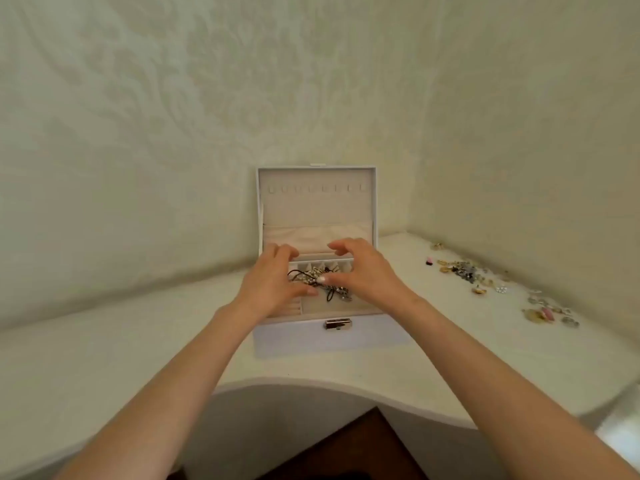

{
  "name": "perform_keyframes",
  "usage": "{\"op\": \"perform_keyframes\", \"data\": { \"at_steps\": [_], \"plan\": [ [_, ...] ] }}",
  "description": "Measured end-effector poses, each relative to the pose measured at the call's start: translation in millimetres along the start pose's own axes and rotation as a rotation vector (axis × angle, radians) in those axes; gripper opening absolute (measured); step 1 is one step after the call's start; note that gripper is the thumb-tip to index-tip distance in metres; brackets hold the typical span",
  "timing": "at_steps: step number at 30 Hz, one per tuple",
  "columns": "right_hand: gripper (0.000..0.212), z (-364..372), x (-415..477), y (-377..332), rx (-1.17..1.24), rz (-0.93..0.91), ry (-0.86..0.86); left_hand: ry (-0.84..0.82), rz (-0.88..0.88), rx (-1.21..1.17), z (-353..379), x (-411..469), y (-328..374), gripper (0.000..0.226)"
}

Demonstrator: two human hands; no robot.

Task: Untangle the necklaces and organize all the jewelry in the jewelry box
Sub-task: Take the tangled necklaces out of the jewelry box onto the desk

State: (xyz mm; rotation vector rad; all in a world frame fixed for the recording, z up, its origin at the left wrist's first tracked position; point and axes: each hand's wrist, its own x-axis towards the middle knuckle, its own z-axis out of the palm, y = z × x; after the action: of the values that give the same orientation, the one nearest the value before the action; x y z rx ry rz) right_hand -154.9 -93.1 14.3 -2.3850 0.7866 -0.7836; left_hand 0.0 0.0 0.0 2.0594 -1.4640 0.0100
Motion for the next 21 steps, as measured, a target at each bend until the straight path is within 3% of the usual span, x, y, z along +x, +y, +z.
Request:
{"op": "perform_keyframes", "data": {
  "at_steps": [3, 8, 15, 21],
  "plan": [
    [0.072, 3, 4, 4, -0.096, 0.018, -0.074, -0.066, -0.003, 0.068, 5, 4, -2, 0.079],
    [0.084, 13, 16, 15, -0.064, 0.069, -0.183, -0.090, 0.052, 0.121, 13, 13, -7, 0.062],
    [0.069, 7, 40, 27, -0.043, 0.124, -0.441, -0.223, 0.085, 0.161, 18, 33, -8, 0.055],
    [0.048, 11, 57, 29, -0.046, 0.136, -0.506, -0.266, 0.112, 0.233, 21, 43, -5, 0.040]
  ]
}}
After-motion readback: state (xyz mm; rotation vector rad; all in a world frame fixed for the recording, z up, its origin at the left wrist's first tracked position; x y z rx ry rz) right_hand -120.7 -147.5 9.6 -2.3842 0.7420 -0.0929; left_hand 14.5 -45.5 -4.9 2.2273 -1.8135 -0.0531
